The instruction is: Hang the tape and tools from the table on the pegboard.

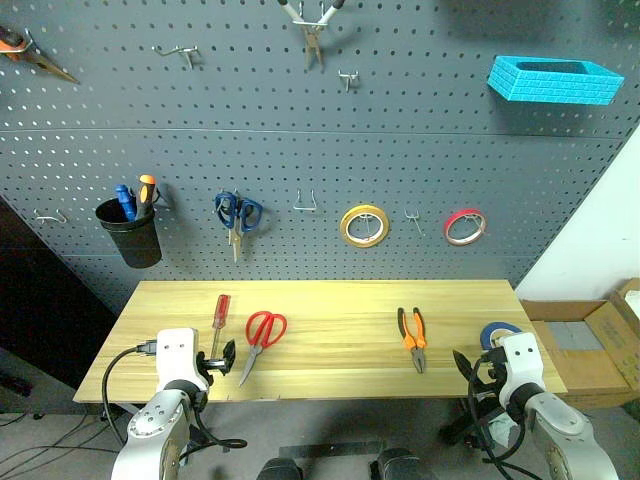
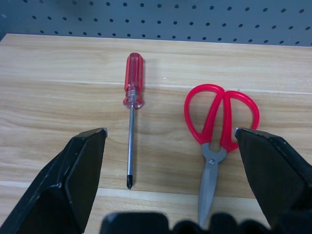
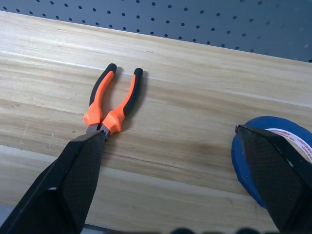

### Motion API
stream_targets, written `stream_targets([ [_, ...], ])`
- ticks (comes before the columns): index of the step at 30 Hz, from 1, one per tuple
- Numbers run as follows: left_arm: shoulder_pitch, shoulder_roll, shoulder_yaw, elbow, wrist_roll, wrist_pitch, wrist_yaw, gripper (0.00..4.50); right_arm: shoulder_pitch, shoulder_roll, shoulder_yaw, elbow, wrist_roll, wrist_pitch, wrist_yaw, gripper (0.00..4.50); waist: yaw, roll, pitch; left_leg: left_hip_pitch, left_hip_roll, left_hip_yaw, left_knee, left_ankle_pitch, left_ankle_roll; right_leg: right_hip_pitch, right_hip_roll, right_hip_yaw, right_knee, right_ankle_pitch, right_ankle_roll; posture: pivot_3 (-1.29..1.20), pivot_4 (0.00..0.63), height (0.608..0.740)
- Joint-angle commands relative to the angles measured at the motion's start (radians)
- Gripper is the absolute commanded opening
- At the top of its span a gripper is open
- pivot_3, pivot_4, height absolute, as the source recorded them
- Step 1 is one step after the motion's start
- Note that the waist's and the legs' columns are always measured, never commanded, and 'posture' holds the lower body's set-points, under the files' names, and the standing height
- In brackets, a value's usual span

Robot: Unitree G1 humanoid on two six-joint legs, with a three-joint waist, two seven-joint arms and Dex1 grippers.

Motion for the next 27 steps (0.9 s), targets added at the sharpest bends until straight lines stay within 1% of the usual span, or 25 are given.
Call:
stream_targets([
  [1,-0.005,0.009,0.007,-0.031,-0.001,-0.014,-0.005,4.50,-0.010,-0.013,-0.009,-0.039,-0.005,-0.015,-0.005,4.44,0.000,0.000,0.000,0.000,0.000,0.000,0.000,0.000,0.000,0.000,0.000,0.000,0.000,0.000,0.000,0.13,0.025,0.740],
  [9,-0.019,0.009,0.025,-0.013,0.000,-0.048,0.001,4.50,-0.005,-0.014,-0.006,-0.042,-0.011,-0.015,-0.006,4.44,0.000,0.000,0.000,0.000,0.000,0.000,0.000,0.000,0.000,0.000,0.000,0.000,0.000,0.000,0.000,0.13,0.027,0.740],
  [24,-0.019,0.005,0.034,-0.050,-0.012,-0.023,-0.009,4.50,0.005,-0.012,-0.012,-0.052,-0.012,-0.011,-0.006,4.44,0.000,0.000,0.004,0.000,0.000,0.000,0.000,0.000,0.000,0.000,0.000,0.000,0.000,0.000,0.000,0.12,0.035,0.740],
  [27,-0.019,0.010,0.029,-0.052,-0.002,-0.031,-0.009,4.50,0.009,-0.011,-0.013,-0.056,-0.011,-0.009,-0.007,4.44,-0.001,0.000,0.007,0.000,0.000,0.000,0.000,0.000,0.000,0.000,0.000,0.000,0.000,0.000,0.000,0.11,0.045,0.740],
])
